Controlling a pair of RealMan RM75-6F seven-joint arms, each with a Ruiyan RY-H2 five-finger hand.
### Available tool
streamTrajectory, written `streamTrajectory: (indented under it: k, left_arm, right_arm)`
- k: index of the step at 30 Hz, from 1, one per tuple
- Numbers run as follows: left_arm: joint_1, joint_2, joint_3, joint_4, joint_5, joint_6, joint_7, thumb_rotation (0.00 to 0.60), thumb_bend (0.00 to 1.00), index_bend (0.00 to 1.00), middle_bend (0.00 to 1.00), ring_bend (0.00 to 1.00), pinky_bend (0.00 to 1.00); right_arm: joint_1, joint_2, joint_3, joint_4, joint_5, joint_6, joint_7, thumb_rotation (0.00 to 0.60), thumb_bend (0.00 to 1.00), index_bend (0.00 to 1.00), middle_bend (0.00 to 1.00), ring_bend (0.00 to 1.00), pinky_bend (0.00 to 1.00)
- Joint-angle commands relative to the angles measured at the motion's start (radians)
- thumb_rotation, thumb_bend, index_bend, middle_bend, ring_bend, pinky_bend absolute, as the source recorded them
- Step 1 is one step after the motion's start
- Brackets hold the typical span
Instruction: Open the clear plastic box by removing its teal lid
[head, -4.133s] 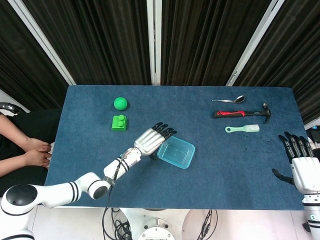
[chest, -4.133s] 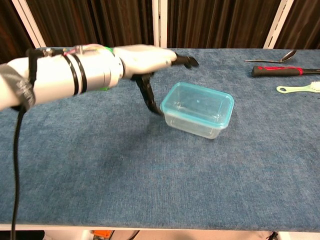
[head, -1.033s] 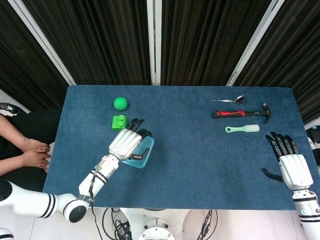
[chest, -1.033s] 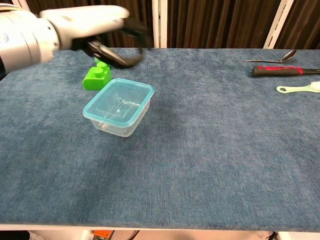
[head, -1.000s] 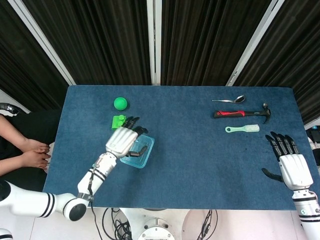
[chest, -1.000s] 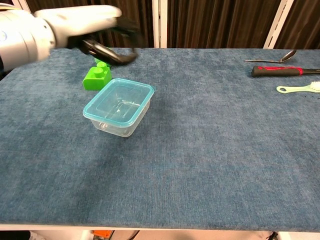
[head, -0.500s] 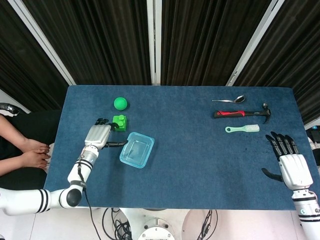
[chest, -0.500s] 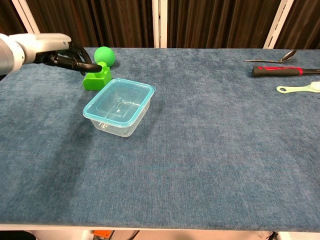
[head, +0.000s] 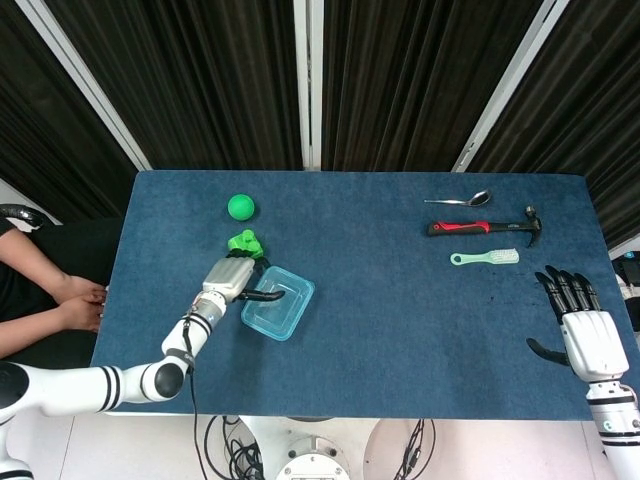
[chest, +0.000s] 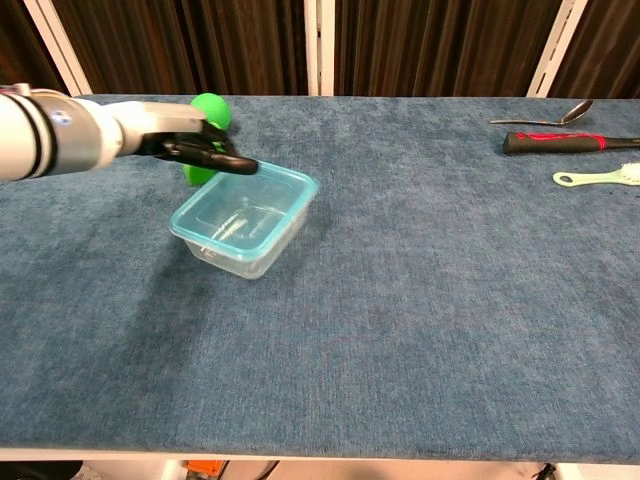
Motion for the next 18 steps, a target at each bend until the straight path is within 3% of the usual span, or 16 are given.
streamTrajectory:
  k: [1, 13, 18]
  left_arm:
    - [-0.032, -0.020, -0.026, -0.007, 0.037, -0.048, -0.019, 0.168, 0.06, 0.25, 0.31, 0.09, 0.05]
    - [-0.174, -0.098, -0.032, 0.023, 0.036, -0.123, 0.035, 0.169, 0.06, 0.25, 0.31, 0.09, 0.05]
    - [-0.194, -0.099, -0.026, 0.004, 0.060, -0.098, 0.042, 0.166, 0.06, 0.25, 0.31, 0.09, 0.05]
  right_arm:
    - [-0.003, -0.001, -0.002, 0.002, 0.002, 0.002, 0.002, 0.600, 0.04, 0.00, 0.01, 0.00, 0.00]
    - [-0.018, -0.002, -0.006, 0.008, 0.004, 0.015, 0.010, 0.600, 0.04, 0.00, 0.01, 0.00, 0.00]
    - [-0.022, 0.000, -0.004, 0.007, 0.007, 0.018, 0.011, 0.600, 0.04, 0.00, 0.01, 0.00, 0.00]
